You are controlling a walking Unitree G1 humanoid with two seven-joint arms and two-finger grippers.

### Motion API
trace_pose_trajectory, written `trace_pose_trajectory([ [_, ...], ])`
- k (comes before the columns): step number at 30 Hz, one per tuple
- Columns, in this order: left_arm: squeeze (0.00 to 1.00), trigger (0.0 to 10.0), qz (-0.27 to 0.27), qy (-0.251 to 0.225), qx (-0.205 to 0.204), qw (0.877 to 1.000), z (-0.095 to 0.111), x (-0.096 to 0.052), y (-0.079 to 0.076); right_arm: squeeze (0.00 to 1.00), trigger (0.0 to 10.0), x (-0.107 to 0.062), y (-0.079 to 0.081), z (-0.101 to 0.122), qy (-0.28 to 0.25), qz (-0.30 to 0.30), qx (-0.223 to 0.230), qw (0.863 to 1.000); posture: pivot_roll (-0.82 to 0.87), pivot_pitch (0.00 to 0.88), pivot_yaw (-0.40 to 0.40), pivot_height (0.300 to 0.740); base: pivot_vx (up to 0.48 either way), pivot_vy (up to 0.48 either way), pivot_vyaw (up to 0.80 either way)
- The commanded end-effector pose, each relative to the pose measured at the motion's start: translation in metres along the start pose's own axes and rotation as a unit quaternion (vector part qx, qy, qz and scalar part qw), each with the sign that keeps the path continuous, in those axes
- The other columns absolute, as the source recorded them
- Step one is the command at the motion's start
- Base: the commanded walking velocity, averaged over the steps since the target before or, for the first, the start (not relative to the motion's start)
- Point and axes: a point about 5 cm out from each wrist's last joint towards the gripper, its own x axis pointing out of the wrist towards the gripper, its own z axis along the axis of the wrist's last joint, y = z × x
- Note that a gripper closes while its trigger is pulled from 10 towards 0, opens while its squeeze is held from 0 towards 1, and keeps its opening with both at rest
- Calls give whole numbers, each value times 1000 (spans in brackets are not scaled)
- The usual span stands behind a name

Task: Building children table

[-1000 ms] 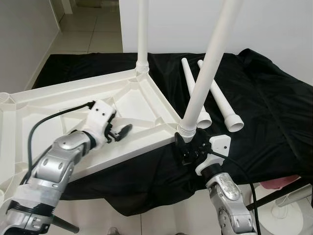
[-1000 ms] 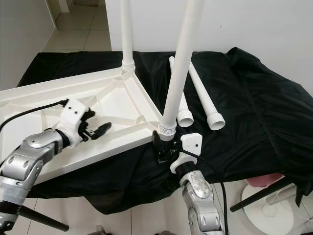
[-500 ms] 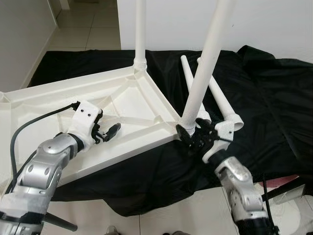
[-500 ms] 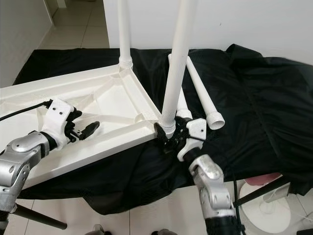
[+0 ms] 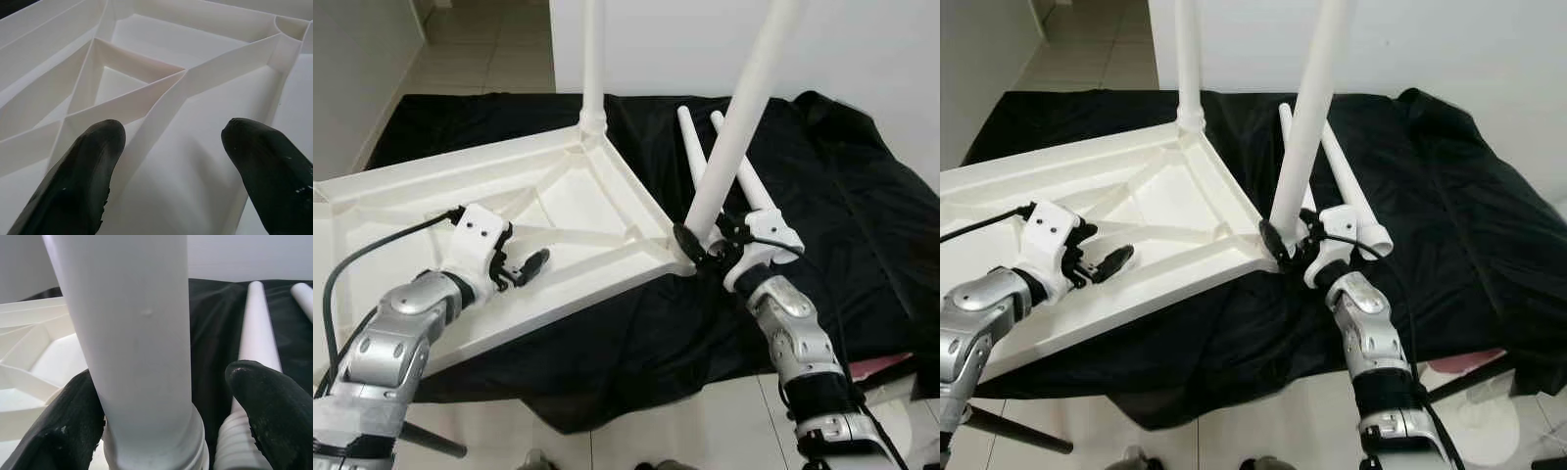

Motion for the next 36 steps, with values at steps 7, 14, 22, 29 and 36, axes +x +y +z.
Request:
trace_pose_trajectory([
  [7,0,10000,10,10,9,1000,1,-1,4,0,10000,12,5,1,-30,-11,25,999,50,130,-27,740,0,0,0],
  [14,0,10000,-3,37,16,999,-4,-1,4,0,10000,10,24,5,-65,7,37,997,54,136,-17,740,0,0,0],
  [22,0,10000,-23,29,19,999,-1,1,-1,0,10000,-10,25,0,-88,-26,49,995,40,131,-10,740,0,0,0],
  [29,0,10000,-105,-20,18,994,9,-2,-24,0,10000,-25,23,-11,-73,-49,51,995,26,123,-13,740,0,0,0],
  [36,0,10000,-160,-25,26,986,7,-3,-46,0,10000,-33,25,-14,-65,-53,50,995,18,115,-25,740,0,0,0],
])
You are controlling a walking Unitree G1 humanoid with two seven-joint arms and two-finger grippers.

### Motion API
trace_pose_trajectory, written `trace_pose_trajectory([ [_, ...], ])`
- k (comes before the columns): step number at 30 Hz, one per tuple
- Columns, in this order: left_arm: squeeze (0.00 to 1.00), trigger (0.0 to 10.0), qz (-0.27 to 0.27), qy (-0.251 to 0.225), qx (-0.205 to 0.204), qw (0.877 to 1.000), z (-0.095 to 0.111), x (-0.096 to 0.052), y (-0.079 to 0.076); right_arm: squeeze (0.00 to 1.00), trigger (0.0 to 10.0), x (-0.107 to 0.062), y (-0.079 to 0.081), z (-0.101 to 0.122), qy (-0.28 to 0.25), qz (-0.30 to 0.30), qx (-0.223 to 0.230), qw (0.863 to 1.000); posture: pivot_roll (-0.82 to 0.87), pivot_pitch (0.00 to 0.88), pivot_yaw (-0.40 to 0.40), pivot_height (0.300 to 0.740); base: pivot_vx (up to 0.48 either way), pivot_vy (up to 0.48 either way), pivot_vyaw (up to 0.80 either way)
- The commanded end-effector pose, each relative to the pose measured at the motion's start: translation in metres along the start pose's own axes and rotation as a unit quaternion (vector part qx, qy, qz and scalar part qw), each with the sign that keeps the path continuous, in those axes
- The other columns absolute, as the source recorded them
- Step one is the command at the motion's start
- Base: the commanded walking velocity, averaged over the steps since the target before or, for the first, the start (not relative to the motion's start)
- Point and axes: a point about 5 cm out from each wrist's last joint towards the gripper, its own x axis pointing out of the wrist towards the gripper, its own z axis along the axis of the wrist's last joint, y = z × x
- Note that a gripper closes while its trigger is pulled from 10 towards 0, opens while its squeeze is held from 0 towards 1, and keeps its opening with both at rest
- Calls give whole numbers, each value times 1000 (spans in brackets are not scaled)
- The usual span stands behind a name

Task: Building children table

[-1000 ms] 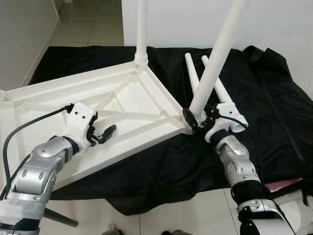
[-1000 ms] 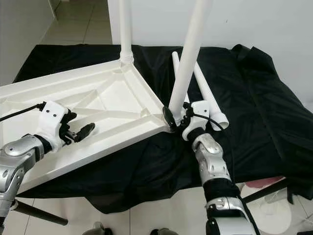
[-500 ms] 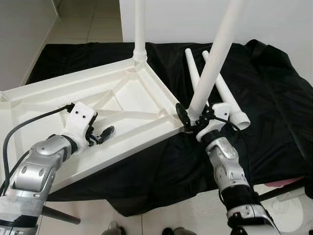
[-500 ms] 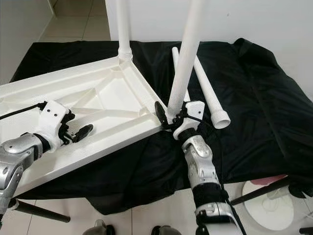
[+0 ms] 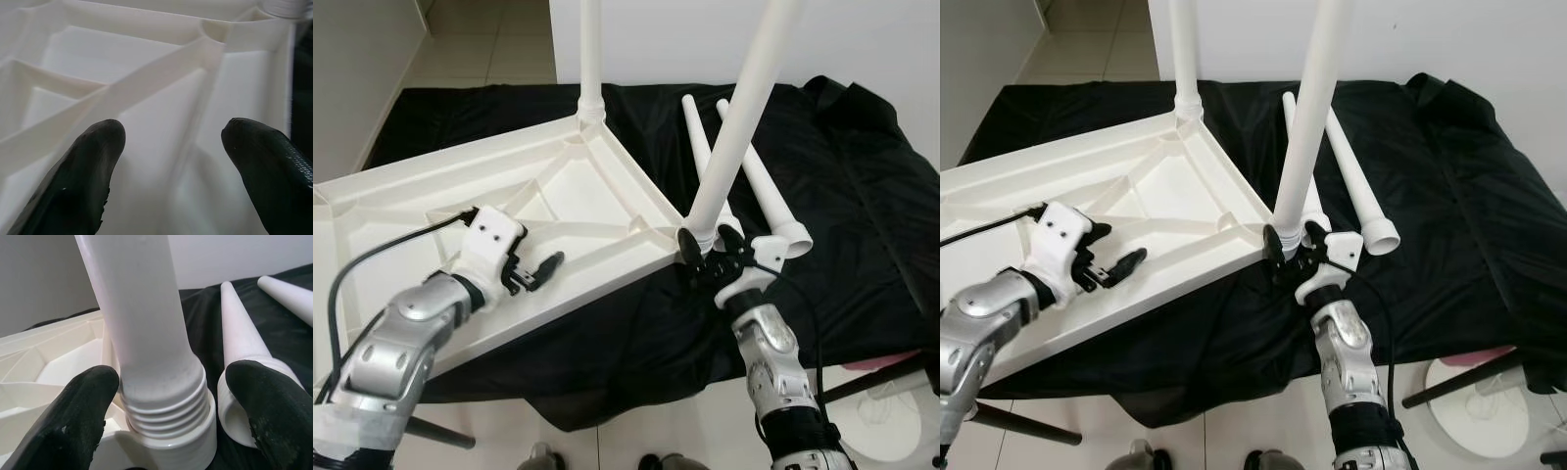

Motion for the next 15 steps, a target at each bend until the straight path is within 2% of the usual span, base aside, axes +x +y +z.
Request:
trace_pose_trajectory([
  [1,0,10000,-85,0,6,996,-1,0,-15,0,10000,-4,-1,-2,8,-4,-1,1000,17,113,-30,740,0,0,0],
  [6,0,10000,-33,33,-9,999,-15,9,-8,0,10000,-4,2,-3,15,3,-6,1000,9,108,-37,740,0,0,0],
  [9,0,10000,27,57,-38,997,-21,14,7,0,10000,-3,5,-3,17,8,-9,1000,5,105,-37,740,0,0,0],
  [13,0,10000,65,50,-58,995,-18,16,19,0,10000,-2,7,-3,18,8,-8,1000,6,99,-37,740,0,0,0],
  [15,0,10000,67,41,-67,995,-16,16,21,0,10000,-3,7,-3,18,8,-7,1000,6,99,-37,740,0,0,0],
])
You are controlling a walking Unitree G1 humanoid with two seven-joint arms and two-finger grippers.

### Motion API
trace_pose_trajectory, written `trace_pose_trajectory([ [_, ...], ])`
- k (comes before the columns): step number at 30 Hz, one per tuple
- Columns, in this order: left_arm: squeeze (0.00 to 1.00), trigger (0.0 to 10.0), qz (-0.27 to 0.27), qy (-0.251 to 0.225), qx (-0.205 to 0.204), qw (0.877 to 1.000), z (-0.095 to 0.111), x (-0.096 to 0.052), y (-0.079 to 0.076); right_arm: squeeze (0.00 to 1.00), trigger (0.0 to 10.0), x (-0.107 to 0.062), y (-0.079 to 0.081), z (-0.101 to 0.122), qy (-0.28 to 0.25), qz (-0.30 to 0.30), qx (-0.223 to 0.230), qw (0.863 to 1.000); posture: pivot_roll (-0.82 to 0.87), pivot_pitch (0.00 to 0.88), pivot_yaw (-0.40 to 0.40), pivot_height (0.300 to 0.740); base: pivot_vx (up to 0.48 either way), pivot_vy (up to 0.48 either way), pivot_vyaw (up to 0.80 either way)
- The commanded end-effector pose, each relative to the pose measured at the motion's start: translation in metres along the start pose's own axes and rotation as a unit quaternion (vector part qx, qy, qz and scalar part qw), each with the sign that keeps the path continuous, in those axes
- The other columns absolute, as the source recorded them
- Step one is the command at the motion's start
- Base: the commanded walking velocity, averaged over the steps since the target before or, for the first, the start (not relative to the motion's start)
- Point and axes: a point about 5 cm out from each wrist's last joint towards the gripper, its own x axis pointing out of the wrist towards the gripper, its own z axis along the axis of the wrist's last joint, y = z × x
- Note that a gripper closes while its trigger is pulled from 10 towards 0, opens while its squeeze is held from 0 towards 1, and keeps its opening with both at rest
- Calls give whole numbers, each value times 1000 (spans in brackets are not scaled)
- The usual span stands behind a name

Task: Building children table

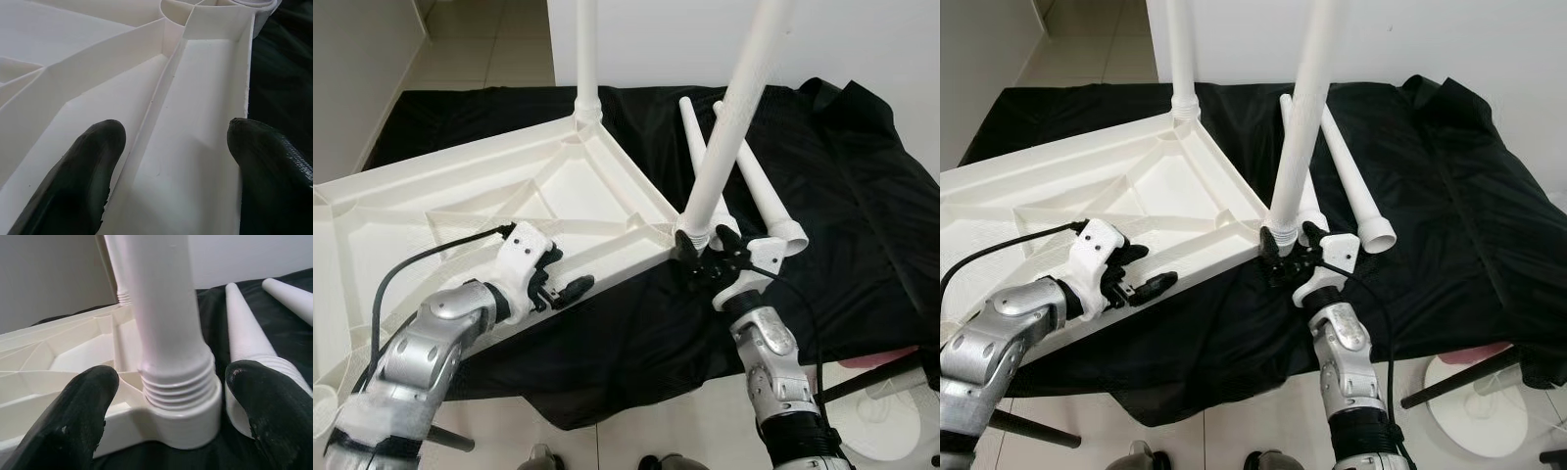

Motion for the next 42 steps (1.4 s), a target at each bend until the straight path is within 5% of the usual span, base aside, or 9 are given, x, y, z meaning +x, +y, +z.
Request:
trace_pose_trajectory([
  [1,0,10000,103,7,-19,995,-4,-4,16,0,10000,-2,0,-2,7,-2,0,1000,6,99,-37,740,0,0,0],
  [19,0,10000,108,24,-44,993,-5,-4,18,0,10000,-8,11,-15,29,7,10,999,23,60,-42,740,0,0,0],
  [25,0,10000,101,-27,-83,991,4,-9,18,0,10000,-10,9,-19,38,8,8,999,33,50,-52,740,0,0,0],
  [30,0,10000,83,-61,-72,992,10,-13,14,0,10000,-9,11,-19,39,12,9,999,36,47,-55,740,0,0,0],
  [42,0,10000,112,40,-99,988,-19,-7,15,0,10000,-11,10,-21,44,7,6,999,34,35,-59,740,0,0,0],
])
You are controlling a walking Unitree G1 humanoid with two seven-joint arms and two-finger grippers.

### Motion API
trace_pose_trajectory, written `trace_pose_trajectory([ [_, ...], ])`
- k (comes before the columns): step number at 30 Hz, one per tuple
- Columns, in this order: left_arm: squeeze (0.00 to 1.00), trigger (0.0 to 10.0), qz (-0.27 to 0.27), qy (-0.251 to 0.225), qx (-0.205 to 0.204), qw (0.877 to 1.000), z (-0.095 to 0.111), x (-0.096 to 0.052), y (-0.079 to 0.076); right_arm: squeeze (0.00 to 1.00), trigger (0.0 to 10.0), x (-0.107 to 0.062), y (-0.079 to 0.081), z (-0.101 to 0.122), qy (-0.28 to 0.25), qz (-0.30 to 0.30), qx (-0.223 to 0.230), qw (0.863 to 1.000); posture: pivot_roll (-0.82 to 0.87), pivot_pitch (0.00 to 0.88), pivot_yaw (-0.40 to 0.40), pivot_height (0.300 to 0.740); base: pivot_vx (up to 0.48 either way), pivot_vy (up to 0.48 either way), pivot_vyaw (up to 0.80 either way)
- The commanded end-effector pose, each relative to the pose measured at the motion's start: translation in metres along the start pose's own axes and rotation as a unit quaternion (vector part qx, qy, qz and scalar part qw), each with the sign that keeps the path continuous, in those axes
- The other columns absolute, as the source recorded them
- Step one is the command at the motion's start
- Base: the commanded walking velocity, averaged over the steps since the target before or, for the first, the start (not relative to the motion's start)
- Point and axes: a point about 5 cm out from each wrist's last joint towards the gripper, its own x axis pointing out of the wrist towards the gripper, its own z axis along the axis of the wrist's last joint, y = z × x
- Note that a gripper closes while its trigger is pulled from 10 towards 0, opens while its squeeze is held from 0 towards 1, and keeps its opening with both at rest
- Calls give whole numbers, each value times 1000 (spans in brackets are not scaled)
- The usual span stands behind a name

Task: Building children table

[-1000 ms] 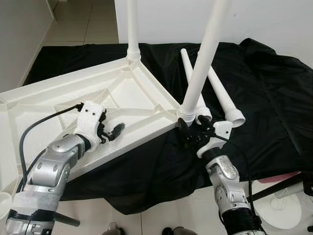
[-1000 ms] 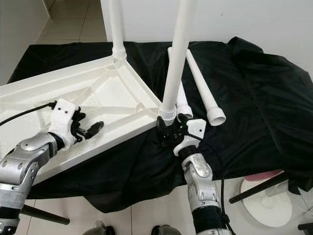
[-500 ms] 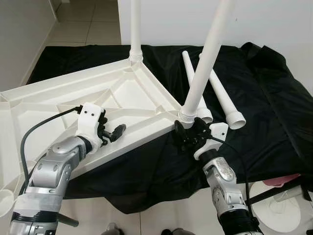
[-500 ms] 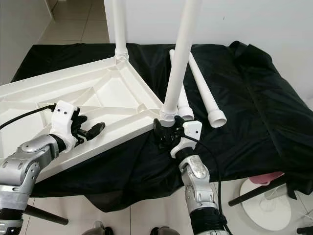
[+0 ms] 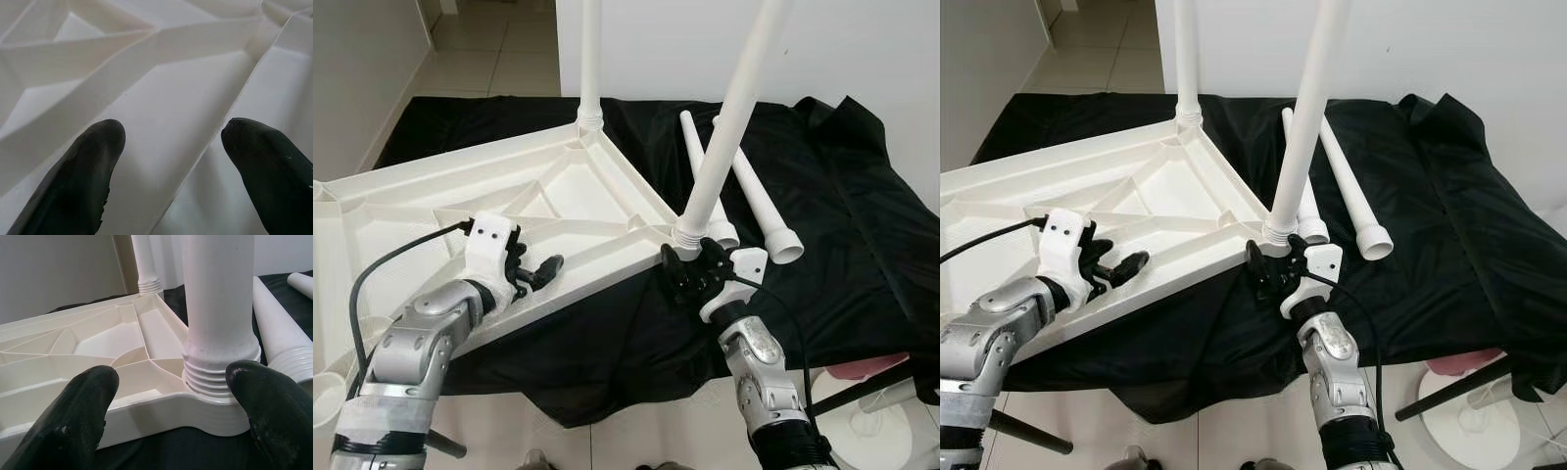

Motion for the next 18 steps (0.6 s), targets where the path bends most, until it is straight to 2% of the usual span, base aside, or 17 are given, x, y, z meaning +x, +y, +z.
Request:
trace_pose_trajectory([
  [1,0,10000,9,27,1,1000,-7,2,1,0,10000,-5,-2,-7,17,-3,-3,1000,32,36,-58,740,0,0,0],
  [4,0,10000,12,33,5,999,-9,2,2,0,10000,-5,-2,-7,18,-4,-4,1000,32,36,-57,740,0,0,0],
  [7,0,10000,31,76,23,996,-19,4,7,0,10000,-5,-2,-7,19,-6,-6,1000,30,37,-55,740,0,0,0],
  [18,0,10000,59,92,44,993,-15,10,14,0,10000,-5,-1,-9,21,-8,-7,1000,25,39,-50,740,0,0,0],
])
